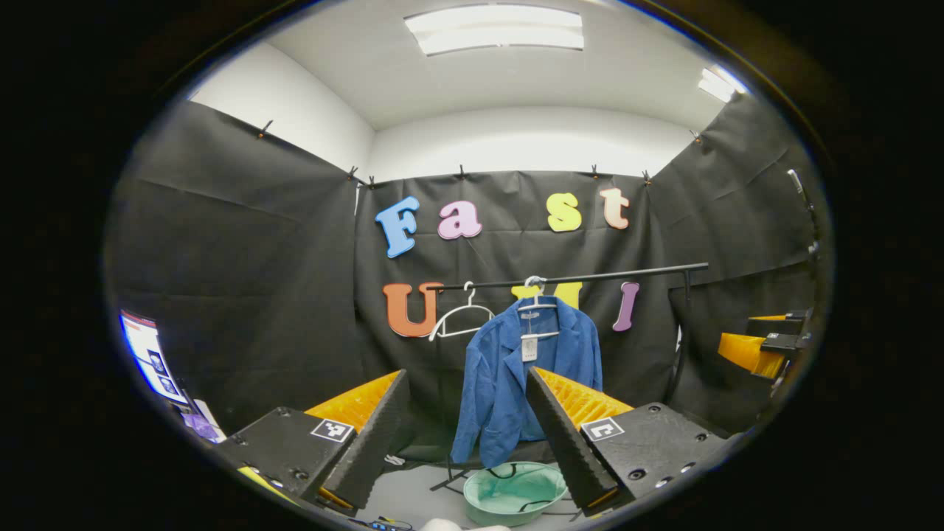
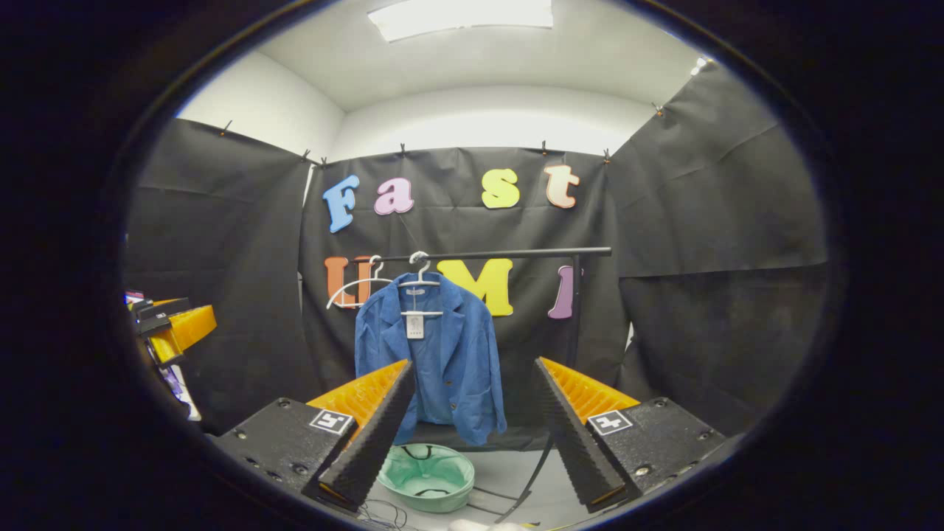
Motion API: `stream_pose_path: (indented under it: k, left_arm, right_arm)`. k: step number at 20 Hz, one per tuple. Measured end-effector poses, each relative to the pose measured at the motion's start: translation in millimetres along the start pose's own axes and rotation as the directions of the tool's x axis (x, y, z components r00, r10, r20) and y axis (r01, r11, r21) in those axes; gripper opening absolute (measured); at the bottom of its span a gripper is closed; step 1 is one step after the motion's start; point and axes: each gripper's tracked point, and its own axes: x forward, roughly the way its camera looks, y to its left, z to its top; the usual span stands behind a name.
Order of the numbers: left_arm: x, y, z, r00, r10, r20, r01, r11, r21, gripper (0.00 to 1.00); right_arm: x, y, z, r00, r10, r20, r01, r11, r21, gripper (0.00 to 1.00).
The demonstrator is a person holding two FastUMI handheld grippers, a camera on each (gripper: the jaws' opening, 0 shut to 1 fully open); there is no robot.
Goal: Grasp the clothes on the hanger with both hands and then place them into the laundry hamper below.
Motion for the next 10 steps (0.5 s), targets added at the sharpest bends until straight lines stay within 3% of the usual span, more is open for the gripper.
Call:
stream_pose_path:
  k: [4,10]
  left_arm:
    - [3.8,-0.2,-7.6,1.000,-0.010,-0.022,0.010,1.000,0.000,0.97]
    - [12.5,-9.1,-17.5,0.999,-0.028,-0.032,0.028,1.000,-0.004,1.00]
  right_arm:
    - [5.3,-2.2,-3.7,1.000,-0.016,-0.014,0.016,1.000,-0.010,1.00]
    - [12.3,-9.9,-14.5,0.999,-0.034,-0.041,0.034,0.999,-0.016,1.00]
